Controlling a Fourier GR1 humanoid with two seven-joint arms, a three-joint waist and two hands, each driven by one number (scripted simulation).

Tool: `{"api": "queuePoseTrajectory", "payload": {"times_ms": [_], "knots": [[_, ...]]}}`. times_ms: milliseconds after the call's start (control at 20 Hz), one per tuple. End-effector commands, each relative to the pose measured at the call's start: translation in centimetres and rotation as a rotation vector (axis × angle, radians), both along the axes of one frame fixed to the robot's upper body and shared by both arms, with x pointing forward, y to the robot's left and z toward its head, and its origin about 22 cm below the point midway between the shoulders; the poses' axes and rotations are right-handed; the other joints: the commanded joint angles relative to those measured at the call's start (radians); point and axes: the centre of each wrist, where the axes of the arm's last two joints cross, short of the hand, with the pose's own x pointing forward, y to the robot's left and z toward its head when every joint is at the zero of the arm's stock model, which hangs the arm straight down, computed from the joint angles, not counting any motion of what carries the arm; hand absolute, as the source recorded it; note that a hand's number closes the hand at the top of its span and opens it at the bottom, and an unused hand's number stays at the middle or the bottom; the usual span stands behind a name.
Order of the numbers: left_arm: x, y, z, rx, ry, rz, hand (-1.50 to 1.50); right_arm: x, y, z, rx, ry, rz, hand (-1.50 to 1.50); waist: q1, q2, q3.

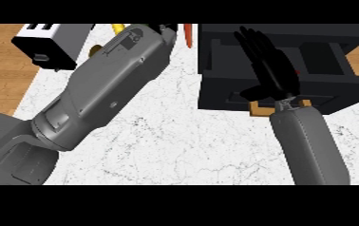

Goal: Pick up the can, place it into the drawer and close the drawer

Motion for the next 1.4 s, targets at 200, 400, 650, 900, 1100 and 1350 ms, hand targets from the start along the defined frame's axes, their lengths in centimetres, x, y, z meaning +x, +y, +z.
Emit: {"api": "queuePoseTrajectory", "payload": {"times_ms": [200, 400, 650, 900, 1100, 1350], "knots": [[-0.8, 3.5, -0.4, 0.017, 0.009, 0.031, -1.50, 3.4, 1.4, -4.3, -0.097, 0.012, -0.065, -1.50, 0.004, -0.002, 0.000], [-0.2, 5.3, 1.7, 0.010, 0.011, 0.030, -1.50, 5.1, -0.2, -5.0, -0.099, -0.034, -0.114, -1.50, 0.003, 0.007, 0.001], [-1.8, 5.1, 1.8, 0.008, -0.004, 0.016, -1.50, 6.0, -0.2, -6.1, -0.102, -0.054, -0.146, -1.50, 0.020, 0.005, 0.001], [-1.7, 6.7, 2.7, 0.000, -0.002, 0.009, -1.50, 7.5, 0.1, -5.1, -0.101, -0.115, -0.182, -1.50, 0.035, 0.015, 0.002], [-2.2, 6.3, 2.0, 0.000, -0.013, 0.020, -1.50, 8.1, 0.9, -5.1, -0.115, -0.132, -0.181, -1.50, 0.034, 0.019, 0.002], [-3.1, 7.2, 1.2, 0.018, -0.011, -0.004, -1.50, 9.5, -1.2, -2.7, -0.140, -0.192, -0.217, -1.50, 0.050, 0.023, 0.002]]}}
